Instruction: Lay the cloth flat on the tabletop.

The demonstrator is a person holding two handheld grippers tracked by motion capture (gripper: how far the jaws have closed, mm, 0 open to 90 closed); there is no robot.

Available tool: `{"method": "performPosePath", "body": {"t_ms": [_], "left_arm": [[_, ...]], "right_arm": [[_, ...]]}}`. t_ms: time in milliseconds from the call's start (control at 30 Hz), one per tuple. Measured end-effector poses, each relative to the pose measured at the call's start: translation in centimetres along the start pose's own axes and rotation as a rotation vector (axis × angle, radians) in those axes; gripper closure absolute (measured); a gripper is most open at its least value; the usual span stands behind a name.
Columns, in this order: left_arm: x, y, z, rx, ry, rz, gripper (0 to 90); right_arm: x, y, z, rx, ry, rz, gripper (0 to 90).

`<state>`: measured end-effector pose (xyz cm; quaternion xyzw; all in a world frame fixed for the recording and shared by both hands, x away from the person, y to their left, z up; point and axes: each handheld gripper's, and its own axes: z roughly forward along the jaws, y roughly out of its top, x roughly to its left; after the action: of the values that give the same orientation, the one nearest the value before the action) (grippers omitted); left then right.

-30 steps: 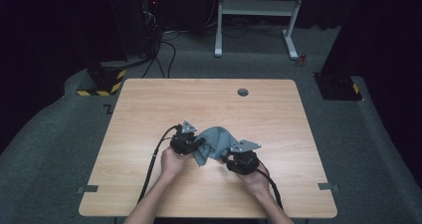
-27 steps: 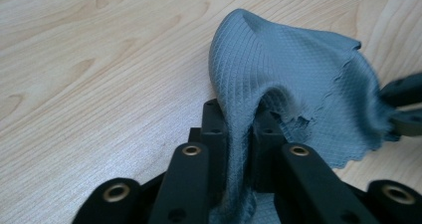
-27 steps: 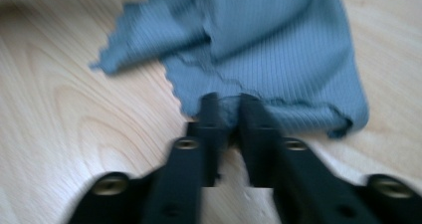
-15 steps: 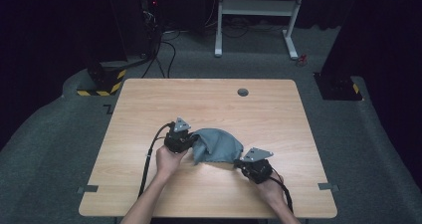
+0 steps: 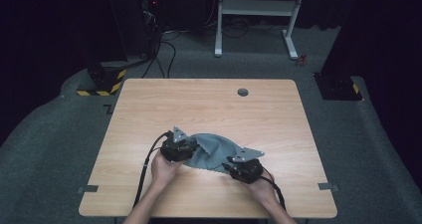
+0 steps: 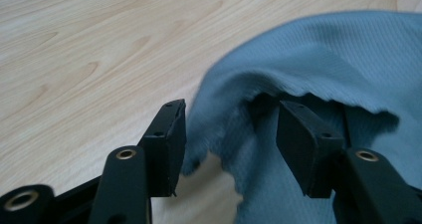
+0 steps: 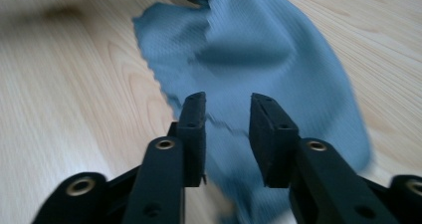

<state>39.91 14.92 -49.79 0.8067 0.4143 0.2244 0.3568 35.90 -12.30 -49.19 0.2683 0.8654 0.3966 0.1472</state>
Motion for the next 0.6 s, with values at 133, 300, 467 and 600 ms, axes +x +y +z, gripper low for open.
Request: {"method": "performPosePath", "body": {"t_ms": [133, 300, 467, 600], "left_arm": [[-0.4, -1.6, 0.0, 0.014, 0.005, -0.004, 43.0], [-0.3, -2.6, -0.4, 0.001, 0.019, -0.010, 42.1], [-0.1, -3.5, -0.4, 0.013, 0.026, -0.022, 41.7], [0.0, -4.0, -0.3, 0.001, 0.022, -0.044, 40.7]], "right_arm": [[1.0, 1.3, 2.7, 0.014, 0.018, 0.016, 55.9], [2.4, 1.4, 5.0, 0.070, 0.035, -0.026, 61.4], [2.6, 1.4, 5.4, 0.095, 0.025, -0.059, 80.5], [2.3, 1.4, 5.2, 0.087, 0.019, -0.063, 89.0]]}}
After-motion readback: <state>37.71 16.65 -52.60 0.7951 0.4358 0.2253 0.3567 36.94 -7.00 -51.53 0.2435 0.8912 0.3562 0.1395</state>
